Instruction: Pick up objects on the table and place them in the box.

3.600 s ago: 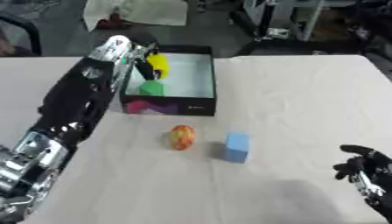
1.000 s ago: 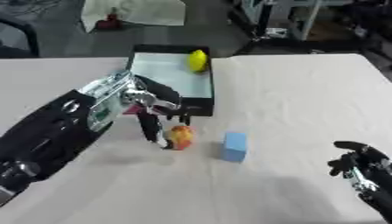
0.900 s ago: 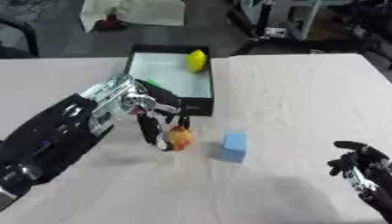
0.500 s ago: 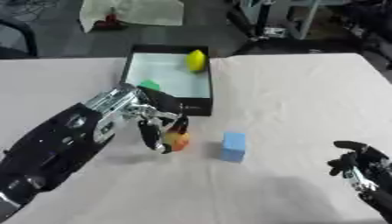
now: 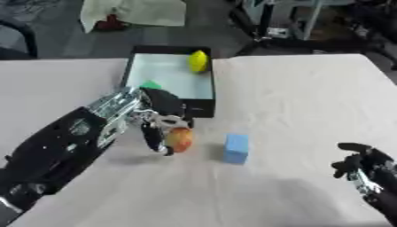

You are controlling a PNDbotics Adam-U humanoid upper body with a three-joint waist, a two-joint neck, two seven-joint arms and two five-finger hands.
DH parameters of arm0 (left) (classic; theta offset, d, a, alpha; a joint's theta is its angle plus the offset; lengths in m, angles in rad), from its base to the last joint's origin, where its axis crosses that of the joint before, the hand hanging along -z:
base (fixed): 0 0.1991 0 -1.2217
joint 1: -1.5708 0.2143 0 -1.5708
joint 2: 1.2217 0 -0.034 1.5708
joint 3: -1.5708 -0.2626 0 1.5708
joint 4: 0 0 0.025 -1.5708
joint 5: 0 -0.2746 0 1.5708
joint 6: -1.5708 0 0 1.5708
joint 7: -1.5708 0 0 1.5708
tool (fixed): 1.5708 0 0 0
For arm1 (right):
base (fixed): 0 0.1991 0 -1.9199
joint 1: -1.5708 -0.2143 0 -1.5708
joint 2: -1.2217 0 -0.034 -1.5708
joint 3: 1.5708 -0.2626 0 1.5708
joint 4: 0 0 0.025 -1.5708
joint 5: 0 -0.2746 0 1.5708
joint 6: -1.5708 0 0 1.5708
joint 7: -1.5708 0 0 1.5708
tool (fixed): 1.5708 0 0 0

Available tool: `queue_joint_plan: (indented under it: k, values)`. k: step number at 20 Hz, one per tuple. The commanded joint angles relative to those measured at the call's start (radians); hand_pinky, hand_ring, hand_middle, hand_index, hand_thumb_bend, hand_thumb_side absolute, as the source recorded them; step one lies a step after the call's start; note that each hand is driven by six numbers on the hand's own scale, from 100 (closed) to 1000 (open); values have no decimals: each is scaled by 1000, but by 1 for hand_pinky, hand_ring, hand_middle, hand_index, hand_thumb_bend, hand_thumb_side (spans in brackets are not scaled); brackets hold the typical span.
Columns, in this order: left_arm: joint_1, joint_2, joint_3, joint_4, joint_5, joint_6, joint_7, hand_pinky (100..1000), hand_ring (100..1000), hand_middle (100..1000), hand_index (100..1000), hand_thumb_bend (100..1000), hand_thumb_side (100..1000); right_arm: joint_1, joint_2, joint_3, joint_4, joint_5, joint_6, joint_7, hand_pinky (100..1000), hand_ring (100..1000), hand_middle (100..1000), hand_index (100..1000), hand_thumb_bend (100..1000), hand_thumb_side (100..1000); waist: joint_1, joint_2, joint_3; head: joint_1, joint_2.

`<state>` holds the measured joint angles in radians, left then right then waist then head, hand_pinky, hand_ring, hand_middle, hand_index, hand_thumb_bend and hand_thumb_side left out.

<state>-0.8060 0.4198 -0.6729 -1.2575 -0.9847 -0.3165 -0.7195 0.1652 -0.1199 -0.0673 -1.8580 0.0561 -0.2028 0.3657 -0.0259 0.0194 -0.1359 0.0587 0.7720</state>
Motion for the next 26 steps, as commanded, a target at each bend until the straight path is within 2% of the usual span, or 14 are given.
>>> queue_joint_plan:
  k: [1,3,4,5,6,8,15,17,18,19,20,23,24,26]
  values:
    - [-14,0,15,8,-14,-15,-20,790,783,837,896,395,355,-10,-17,-4,-14,-7,-2,0,688,473,306,768,100,469,-3,-13,-2,-4,-2]
    - [-13,-2,16,12,-18,-20,-19,790,783,837,896,395,355,-10,-17,-4,-14,-7,-2,0,688,473,306,768,100,469,-3,-13,-2,-4,-2]
    - [-13,-4,24,5,-24,-17,-13,670,644,692,782,335,228,-10,-16,-3,-14,-7,-1,0,688,472,306,768,100,472,-3,-13,-2,-5,-2]
    - [-10,-4,36,-11,-35,-10,-2,636,595,636,740,321,212,-10,-16,-3,-13,-7,-1,0,688,472,306,768,100,471,-3,-12,-2,-6,-2]
    - [-7,-3,43,-26,-47,-3,12,572,501,532,651,295,191,-11,-16,-3,-13,-7,-1,0,688,472,306,768,100,470,-3,-12,-2,-6,-2]
    - [-8,2,63,-51,-53,19,44,524,438,458,563,269,178,-10,-16,-4,-13,-7,-1,-1,688,472,306,768,100,470,-4,-13,-2,-6,-2]
    - [-75,73,173,-130,-39,131,167,521,420,438,549,255,168,-4,-15,-6,-12,-6,-1,-2,688,472,306,768,100,471,-5,-18,6,-9,-2]
    - [-103,82,195,-120,-31,167,174,549,448,463,580,260,193,-4,-15,-5,-12,-5,-1,-2,688,472,306,768,100,471,-5,-18,5,-9,-2]
    - [-109,81,191,-108,-19,175,165,617,526,547,670,295,249,-5,-16,-5,-12,-5,-1,-1,688,472,306,768,100,471,-4,-18,4,-9,-2]
    - [-109,79,174,-86,-4,169,150,637,554,578,696,311,268,-6,-16,-5,-12,-5,-1,-1,688,472,306,768,100,471,-3,-18,2,-8,-2]
    - [-107,74,153,-62,13,158,135,699,653,693,790,391,362,-7,-17,-5,-12,-6,-1,-1,688,472,306,768,100,472,-2,-17,-1,-6,-2]
    - [-120,65,105,5,64,110,83,699,653,693,790,391,362,-7,-17,-6,-11,-5,0,-2,688,472,306,768,100,472,-2,-17,-1,-6,-2]
    - [-125,65,106,13,77,99,65,819,839,868,936,566,506,-7,-16,-6,-11,-5,0,-2,689,472,306,768,100,472,-2,-17,-1,-7,-2]
    - [-102,42,80,46,92,73,31,832,855,881,939,572,494,-14,-22,-1,-13,-6,-1,2,689,472,306,768,100,472,4,-12,-13,1,-2]
